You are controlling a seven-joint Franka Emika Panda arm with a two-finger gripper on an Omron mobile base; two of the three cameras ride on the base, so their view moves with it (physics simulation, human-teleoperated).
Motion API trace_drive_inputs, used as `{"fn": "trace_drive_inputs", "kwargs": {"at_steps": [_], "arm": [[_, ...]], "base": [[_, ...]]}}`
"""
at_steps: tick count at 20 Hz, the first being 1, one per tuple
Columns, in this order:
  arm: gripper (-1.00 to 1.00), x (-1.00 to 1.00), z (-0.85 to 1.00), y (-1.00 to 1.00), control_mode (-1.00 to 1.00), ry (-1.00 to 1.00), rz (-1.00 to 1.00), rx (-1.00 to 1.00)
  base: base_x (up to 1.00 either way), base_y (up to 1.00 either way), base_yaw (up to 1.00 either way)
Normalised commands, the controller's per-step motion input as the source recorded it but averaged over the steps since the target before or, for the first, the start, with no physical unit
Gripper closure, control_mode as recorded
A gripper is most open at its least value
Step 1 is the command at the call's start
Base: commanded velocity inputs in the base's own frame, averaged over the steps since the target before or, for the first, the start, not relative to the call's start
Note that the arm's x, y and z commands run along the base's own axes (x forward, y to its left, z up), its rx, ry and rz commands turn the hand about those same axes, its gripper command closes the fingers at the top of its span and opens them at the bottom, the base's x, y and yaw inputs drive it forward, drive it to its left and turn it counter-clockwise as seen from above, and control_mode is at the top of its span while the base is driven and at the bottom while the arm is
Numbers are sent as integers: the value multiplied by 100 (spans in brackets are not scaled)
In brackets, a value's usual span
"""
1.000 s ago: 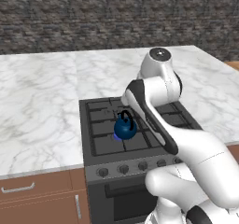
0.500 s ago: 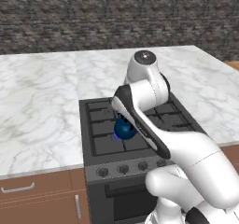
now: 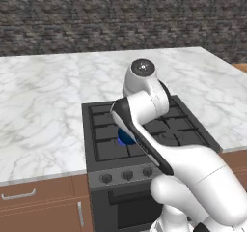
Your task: The kettle is done boiling. Turn off the stove, then wait for 300 timesteps before moving the kettle to the dining table.
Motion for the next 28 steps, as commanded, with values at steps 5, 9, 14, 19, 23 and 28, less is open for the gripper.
{"fn": "trace_drive_inputs", "kwargs": {"at_steps": [5,9,14,19,23,28], "arm": [[-100,0,-9,18,-100,0,0,-9],[-100,-5,0,37,-100,3,1,-22],[-100,-7,0,37,-100,4,1,-25],[-100,-10,-2,34,-100,2,2,-25],[-100,-31,-14,18,-100,0,2,-21],[-100,-44,-25,5,-100,-1,0,-19]], "base": [[0,0,0],[0,0,0],[0,0,0],[0,0,0],[0,0,0],[0,0,0]]}}
